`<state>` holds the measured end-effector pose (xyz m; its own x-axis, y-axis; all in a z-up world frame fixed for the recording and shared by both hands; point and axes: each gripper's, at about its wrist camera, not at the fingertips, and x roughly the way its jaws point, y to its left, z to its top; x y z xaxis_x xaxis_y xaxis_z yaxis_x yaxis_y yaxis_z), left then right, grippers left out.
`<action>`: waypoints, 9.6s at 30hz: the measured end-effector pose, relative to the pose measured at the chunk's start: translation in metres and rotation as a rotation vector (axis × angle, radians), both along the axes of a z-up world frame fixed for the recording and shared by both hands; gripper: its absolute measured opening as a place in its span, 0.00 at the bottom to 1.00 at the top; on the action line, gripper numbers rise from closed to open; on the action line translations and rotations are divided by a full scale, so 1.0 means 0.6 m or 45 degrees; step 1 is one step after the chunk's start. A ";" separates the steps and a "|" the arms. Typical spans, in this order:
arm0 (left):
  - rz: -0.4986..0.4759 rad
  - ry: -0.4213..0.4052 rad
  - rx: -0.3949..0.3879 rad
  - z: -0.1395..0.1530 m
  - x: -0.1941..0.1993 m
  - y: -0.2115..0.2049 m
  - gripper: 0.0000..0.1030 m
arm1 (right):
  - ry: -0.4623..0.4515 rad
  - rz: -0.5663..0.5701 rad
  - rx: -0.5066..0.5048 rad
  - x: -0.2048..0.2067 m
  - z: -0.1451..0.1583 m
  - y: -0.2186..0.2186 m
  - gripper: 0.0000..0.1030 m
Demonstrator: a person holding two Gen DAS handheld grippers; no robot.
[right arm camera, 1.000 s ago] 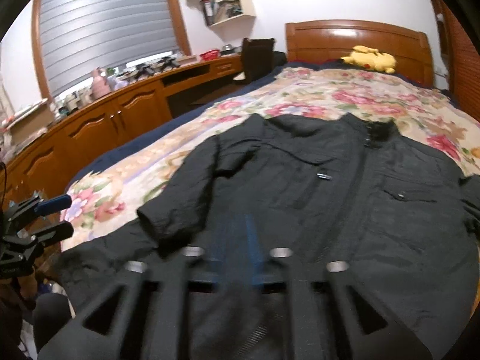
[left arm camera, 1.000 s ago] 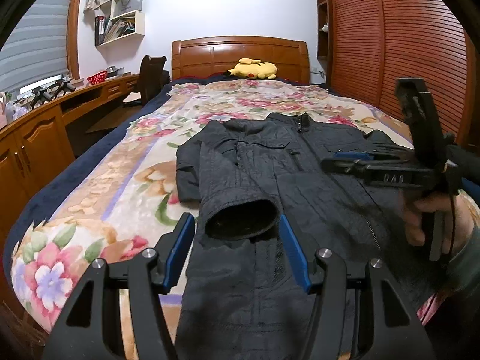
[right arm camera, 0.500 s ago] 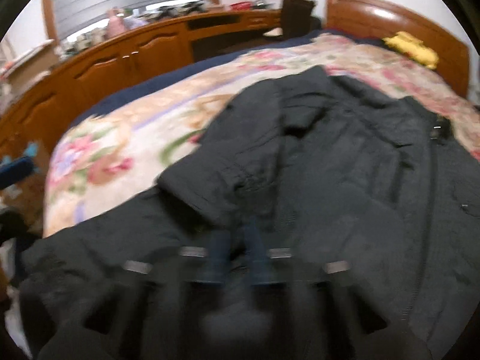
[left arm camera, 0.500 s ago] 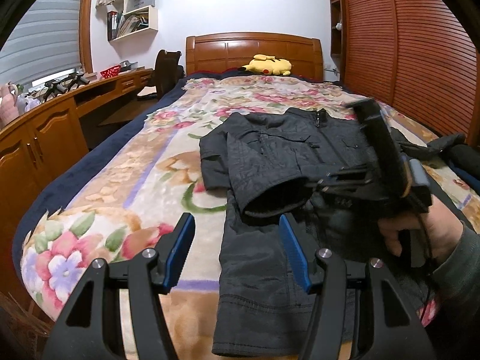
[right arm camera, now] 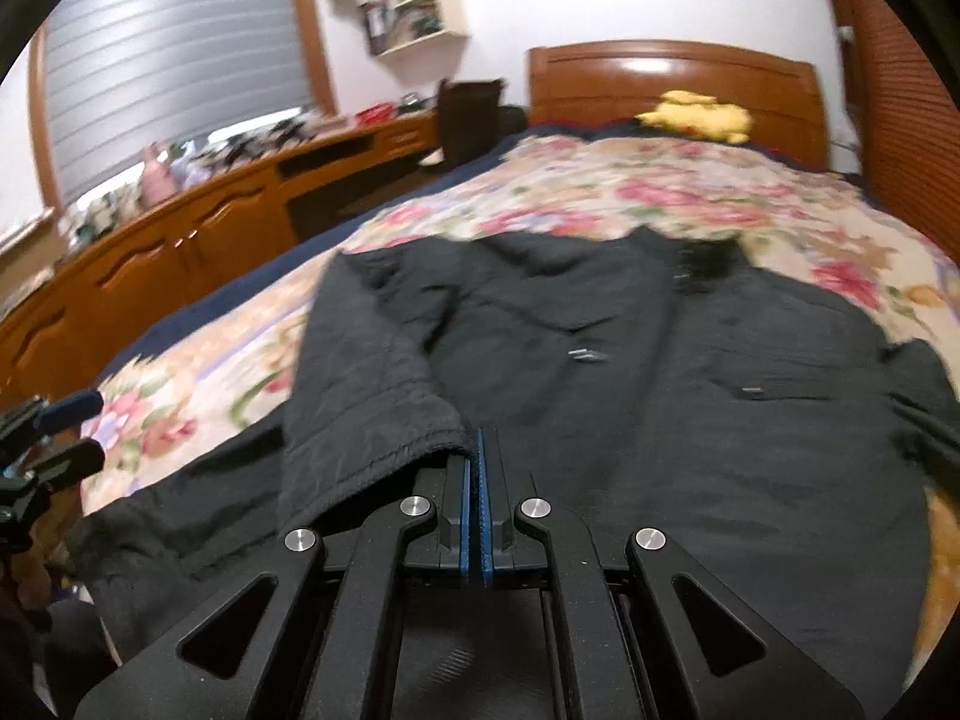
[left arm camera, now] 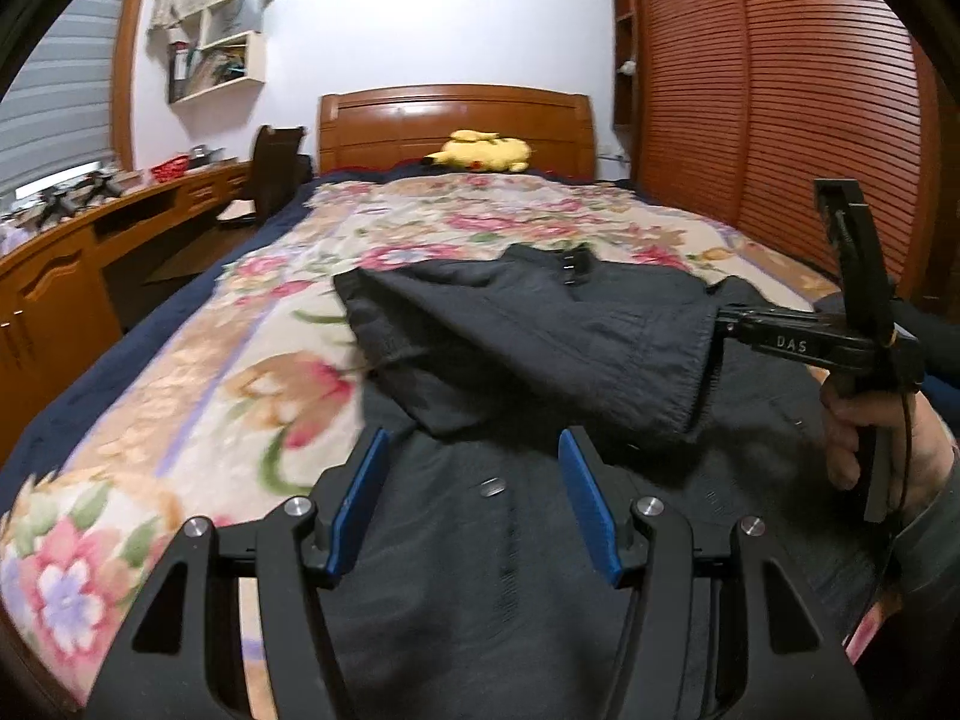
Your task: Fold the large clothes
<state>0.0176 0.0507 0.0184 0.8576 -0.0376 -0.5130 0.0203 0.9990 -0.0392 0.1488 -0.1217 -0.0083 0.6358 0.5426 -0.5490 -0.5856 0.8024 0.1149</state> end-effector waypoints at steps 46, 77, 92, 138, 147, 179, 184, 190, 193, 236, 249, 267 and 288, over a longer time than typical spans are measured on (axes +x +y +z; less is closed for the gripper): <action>-0.132 0.049 -0.029 -0.070 0.071 -0.084 0.56 | -0.140 -0.308 -0.226 -0.022 0.006 -0.129 0.45; -0.117 0.064 -0.024 -0.084 0.070 -0.083 0.56 | 0.116 -0.145 -0.371 0.028 -0.111 -0.053 0.64; -0.121 0.070 -0.011 -0.091 0.069 -0.088 0.56 | 0.058 -0.242 -0.208 0.041 -0.050 -0.111 0.08; -0.147 0.051 -0.026 -0.075 0.064 -0.083 0.56 | 0.173 -0.474 -0.337 0.108 -0.113 -0.192 0.64; -0.159 0.022 -0.045 -0.057 0.068 -0.084 0.56 | 0.194 -0.466 -0.371 0.113 -0.121 -0.184 0.64; -0.261 -0.008 -0.058 -0.016 0.148 -0.149 0.56 | -0.075 -0.612 -0.400 0.039 0.037 -0.295 0.64; -0.282 0.015 -0.064 -0.024 0.154 -0.165 0.56 | -0.041 -0.739 -0.416 0.064 0.065 -0.389 0.64; -0.295 0.040 -0.041 -0.036 0.157 -0.183 0.56 | -0.013 -0.949 -0.395 0.094 0.100 -0.517 0.64; -0.303 0.052 -0.041 -0.041 0.157 -0.187 0.56 | -0.006 -1.019 -0.417 0.103 0.121 -0.567 0.64; -0.280 0.044 -0.092 -0.033 0.142 -0.143 0.56 | -0.089 -1.024 -0.501 0.146 0.230 -0.543 0.09; -0.204 0.009 -0.089 -0.016 0.110 -0.080 0.56 | -0.330 -0.712 -0.523 0.138 0.290 -0.286 0.07; -0.099 -0.025 -0.079 -0.009 0.077 -0.008 0.56 | -0.460 -0.353 -0.480 0.114 0.290 -0.023 0.07; -0.010 -0.051 -0.084 -0.008 0.060 0.050 0.56 | -0.268 -0.026 -0.434 0.049 0.158 0.117 0.07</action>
<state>0.0533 0.0807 0.0139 0.8769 -0.0769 -0.4745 0.0308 0.9941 -0.1042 0.1781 -0.0512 0.0862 0.7623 0.3379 -0.5519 -0.5515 0.7855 -0.2809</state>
